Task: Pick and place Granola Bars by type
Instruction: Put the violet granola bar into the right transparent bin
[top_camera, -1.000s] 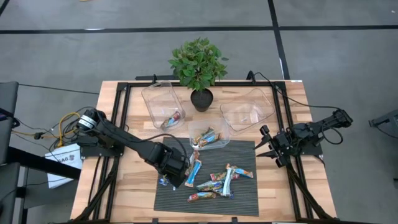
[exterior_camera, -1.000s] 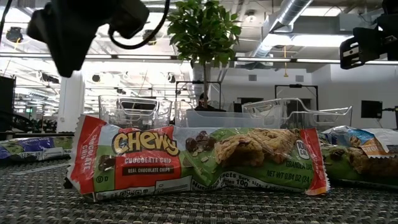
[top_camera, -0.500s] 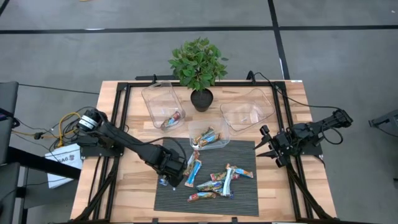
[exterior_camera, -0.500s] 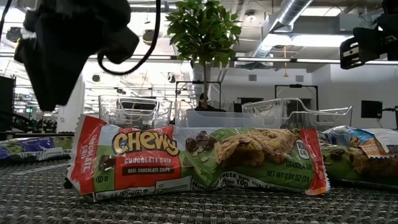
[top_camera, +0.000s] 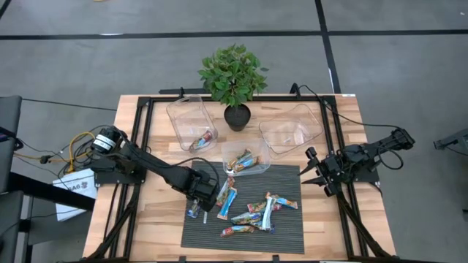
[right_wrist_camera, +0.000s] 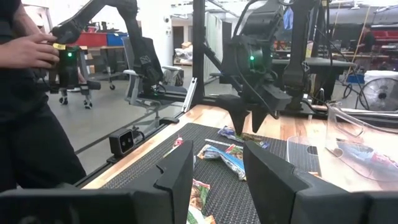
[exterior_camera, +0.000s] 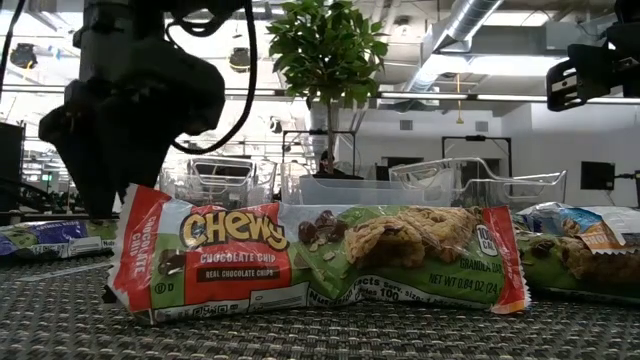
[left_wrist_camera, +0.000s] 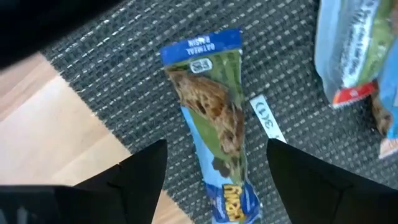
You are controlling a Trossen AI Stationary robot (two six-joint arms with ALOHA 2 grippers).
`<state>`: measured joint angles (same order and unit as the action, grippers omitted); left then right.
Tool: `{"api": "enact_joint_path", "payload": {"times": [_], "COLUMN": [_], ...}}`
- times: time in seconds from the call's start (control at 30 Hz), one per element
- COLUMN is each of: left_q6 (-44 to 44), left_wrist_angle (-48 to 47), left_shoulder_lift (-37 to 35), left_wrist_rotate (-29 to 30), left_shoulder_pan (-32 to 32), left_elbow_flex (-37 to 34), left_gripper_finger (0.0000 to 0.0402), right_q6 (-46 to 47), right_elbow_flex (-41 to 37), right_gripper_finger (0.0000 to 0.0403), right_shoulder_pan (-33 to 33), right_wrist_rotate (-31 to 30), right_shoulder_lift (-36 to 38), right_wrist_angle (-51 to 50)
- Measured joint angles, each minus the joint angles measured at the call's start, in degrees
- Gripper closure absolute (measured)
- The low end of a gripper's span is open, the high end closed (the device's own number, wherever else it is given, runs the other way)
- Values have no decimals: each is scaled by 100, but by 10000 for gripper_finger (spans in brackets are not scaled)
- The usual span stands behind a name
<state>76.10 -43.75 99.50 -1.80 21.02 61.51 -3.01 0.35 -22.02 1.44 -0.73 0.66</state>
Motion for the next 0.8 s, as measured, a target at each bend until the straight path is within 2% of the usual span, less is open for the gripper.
{"api": "enact_joint_path", "payload": {"times": [0.53,0.63,0.8], "left_q6": [-230,-297,-371], "left_wrist_angle": [364,321,250], "left_shoulder_lift": [376,376,382], "left_wrist_rotate": [-95,-57,30], "left_shoulder_pan": [-61,-66,-38], "left_elbow_flex": [-81,-83,-89], "left_gripper_finger": [133,151,217], "right_q6": [0,0,0], "right_elbow_flex": [-1,-1,-1], "right_gripper_finger": [270,268,270], "right_shoulder_pan": [0,0,0], "right_wrist_rotate": [0,4,-1], "right_shoulder_lift": [-43,-56,-78], "right_wrist_angle": [3,8,1]}}
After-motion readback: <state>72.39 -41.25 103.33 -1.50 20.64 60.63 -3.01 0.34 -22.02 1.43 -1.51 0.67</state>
